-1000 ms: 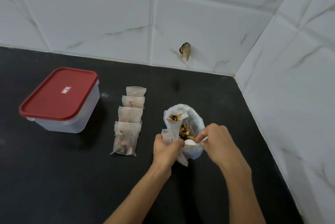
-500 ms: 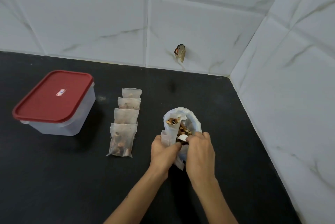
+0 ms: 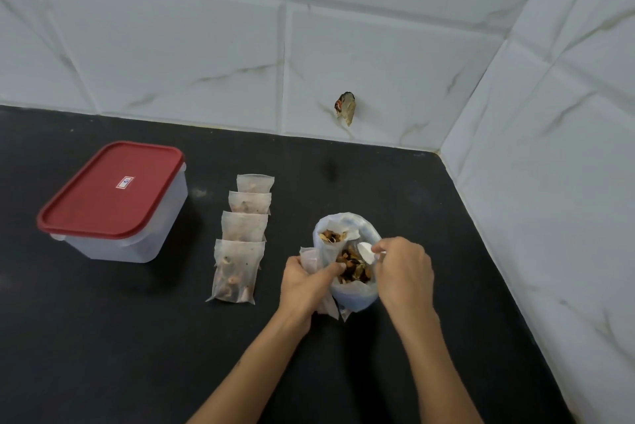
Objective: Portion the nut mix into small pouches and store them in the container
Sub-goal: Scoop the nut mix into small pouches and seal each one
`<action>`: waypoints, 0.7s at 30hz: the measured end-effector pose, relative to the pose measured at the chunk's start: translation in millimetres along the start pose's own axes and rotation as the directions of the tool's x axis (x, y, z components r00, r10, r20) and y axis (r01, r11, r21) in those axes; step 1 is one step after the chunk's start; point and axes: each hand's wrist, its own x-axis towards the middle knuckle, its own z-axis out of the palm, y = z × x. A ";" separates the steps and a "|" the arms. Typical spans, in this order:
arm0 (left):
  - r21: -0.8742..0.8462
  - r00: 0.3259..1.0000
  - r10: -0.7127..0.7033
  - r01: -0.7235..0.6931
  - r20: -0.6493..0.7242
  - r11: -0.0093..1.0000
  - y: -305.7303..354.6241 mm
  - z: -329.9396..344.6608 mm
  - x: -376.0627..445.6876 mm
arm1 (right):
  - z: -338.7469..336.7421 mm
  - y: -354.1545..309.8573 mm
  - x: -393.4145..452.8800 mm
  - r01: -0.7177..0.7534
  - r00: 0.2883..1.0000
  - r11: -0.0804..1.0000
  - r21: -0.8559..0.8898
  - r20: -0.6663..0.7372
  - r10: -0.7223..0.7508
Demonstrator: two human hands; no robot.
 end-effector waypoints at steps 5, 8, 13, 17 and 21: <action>-0.078 0.997 -0.061 0.064 0.040 0.995 -2.2 2.5 6.0 | 12.9 1.6 5.6 0.043 0.999 0.997 0.070 0.020 -0.044; -0.090 0.995 -0.065 0.072 0.080 0.993 -4.9 1.1 9.6 | 9.8 6.2 9.5 0.029 0.998 0.990 0.135 0.055 -0.037; -0.088 0.986 -0.058 0.072 0.158 0.993 -3.4 -3.7 13.5 | 7.8 17.7 22.4 -0.132 0.982 0.944 0.303 0.168 0.084; -0.037 0.971 0.022 -0.013 0.236 0.999 1.8 -0.6 10.5 | 16.9 31.1 31.2 -0.418 0.901 0.723 0.550 0.356 0.250; 0.006 0.978 0.009 -0.011 0.207 1.000 4.3 2.8 12.1 | 25.1 37.1 29.9 -0.562 0.826 0.470 0.681 0.490 0.277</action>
